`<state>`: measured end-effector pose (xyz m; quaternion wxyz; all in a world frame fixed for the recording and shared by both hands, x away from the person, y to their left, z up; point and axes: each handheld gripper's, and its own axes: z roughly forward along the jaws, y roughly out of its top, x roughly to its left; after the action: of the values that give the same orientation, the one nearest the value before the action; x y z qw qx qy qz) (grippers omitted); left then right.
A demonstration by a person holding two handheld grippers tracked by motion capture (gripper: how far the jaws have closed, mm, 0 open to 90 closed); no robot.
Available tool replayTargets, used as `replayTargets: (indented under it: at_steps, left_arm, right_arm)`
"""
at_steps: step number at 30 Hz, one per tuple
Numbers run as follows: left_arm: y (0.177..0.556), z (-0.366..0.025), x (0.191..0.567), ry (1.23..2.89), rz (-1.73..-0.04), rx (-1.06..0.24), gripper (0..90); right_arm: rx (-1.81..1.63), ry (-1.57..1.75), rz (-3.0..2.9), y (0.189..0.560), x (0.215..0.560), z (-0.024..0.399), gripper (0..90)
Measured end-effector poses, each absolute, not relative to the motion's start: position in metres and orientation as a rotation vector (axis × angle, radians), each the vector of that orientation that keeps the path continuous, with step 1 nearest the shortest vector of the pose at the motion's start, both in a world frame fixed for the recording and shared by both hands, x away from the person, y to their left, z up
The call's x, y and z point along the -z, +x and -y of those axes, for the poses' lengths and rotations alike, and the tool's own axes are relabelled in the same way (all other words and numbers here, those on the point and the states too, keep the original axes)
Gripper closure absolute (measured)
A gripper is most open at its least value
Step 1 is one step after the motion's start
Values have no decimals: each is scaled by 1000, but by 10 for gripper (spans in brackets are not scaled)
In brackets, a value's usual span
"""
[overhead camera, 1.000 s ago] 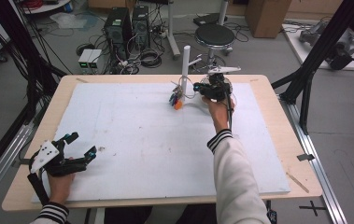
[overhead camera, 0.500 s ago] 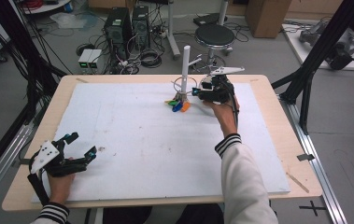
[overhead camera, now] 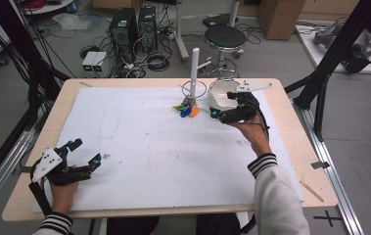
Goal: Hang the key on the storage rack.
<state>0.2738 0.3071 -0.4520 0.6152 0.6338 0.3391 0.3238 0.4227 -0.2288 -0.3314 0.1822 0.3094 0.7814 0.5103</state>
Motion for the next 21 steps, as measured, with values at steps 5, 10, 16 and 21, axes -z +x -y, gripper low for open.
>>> replayTargets:
  at_steps: [5, 10, 16, 21]
  left_arm:
    - [274, -306, 452, 1462, -778, -749, 91]
    - [274, -306, 452, 1463, -780, -750, 91]
    - [274, -306, 452, 1463, -780, -750, 92]
    - [274, -306, 452, 1467, -781, -752, 92]
  right_arm:
    - [-1546, 806, -2138, 400, 345, 253, 9]
    - [-1607, 746, -2071, 377, 361, 276, 9]
    - [-1628, 744, -2011, 354, 394, 295, 9]
    - [-1642, 747, -1975, 342, 420, 305, 9]
